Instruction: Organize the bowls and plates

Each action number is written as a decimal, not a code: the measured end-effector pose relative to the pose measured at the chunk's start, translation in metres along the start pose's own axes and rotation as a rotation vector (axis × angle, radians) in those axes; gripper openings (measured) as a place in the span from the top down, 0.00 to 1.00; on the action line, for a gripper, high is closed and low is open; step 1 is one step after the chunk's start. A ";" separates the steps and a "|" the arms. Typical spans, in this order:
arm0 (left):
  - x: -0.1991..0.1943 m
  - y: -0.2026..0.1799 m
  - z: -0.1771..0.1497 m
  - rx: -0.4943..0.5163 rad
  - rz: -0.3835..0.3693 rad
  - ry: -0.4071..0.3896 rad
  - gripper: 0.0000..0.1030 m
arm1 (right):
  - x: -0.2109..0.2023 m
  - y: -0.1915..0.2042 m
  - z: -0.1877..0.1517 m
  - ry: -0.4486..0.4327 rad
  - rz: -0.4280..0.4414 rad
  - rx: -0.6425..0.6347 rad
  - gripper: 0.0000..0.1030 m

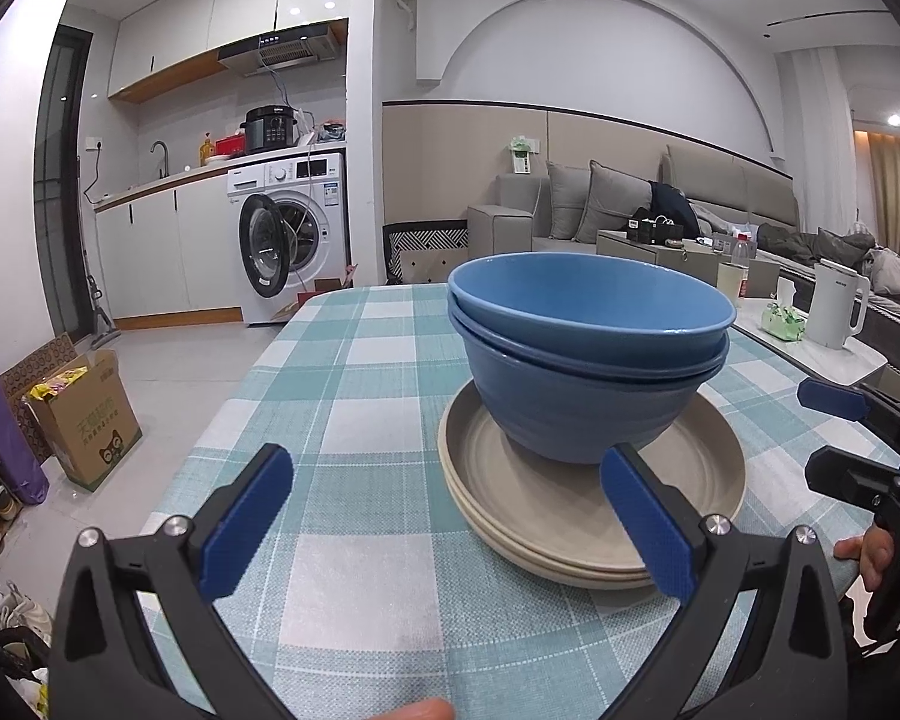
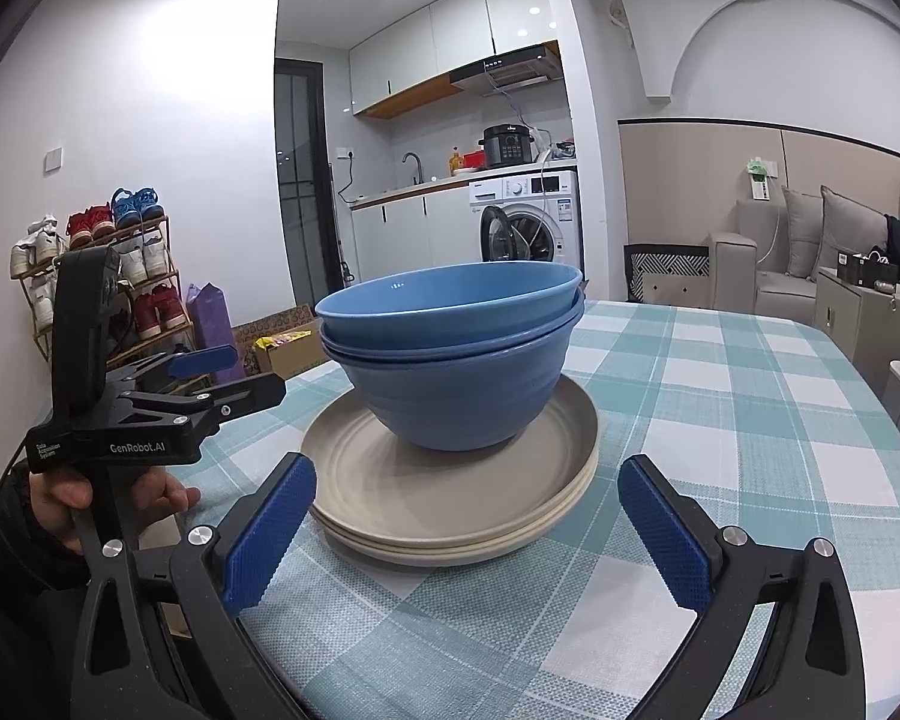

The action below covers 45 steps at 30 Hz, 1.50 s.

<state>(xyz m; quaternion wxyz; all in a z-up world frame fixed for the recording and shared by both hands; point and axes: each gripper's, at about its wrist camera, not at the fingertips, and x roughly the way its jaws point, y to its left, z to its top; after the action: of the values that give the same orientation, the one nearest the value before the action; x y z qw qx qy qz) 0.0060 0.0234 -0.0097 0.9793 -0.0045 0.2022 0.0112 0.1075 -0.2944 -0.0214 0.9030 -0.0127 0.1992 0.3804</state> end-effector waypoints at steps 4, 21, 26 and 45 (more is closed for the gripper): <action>-0.001 0.002 0.000 -0.008 -0.002 -0.006 0.00 | 0.000 0.000 0.000 0.000 0.001 0.000 0.01; -0.001 0.003 0.000 -0.012 0.001 -0.002 0.00 | 0.001 0.000 0.000 0.000 0.001 -0.002 0.01; -0.001 0.003 0.000 -0.015 0.001 -0.001 0.00 | 0.002 0.000 0.000 0.000 0.000 -0.001 0.01; 0.000 0.004 0.000 -0.016 0.002 -0.001 0.00 | 0.002 0.000 -0.001 0.001 0.001 -0.003 0.01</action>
<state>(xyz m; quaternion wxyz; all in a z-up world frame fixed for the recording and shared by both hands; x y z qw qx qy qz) 0.0057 0.0276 -0.0100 0.9793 -0.0122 0.2015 0.0138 0.1082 -0.2929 -0.0233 0.9026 -0.0144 0.1992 0.3814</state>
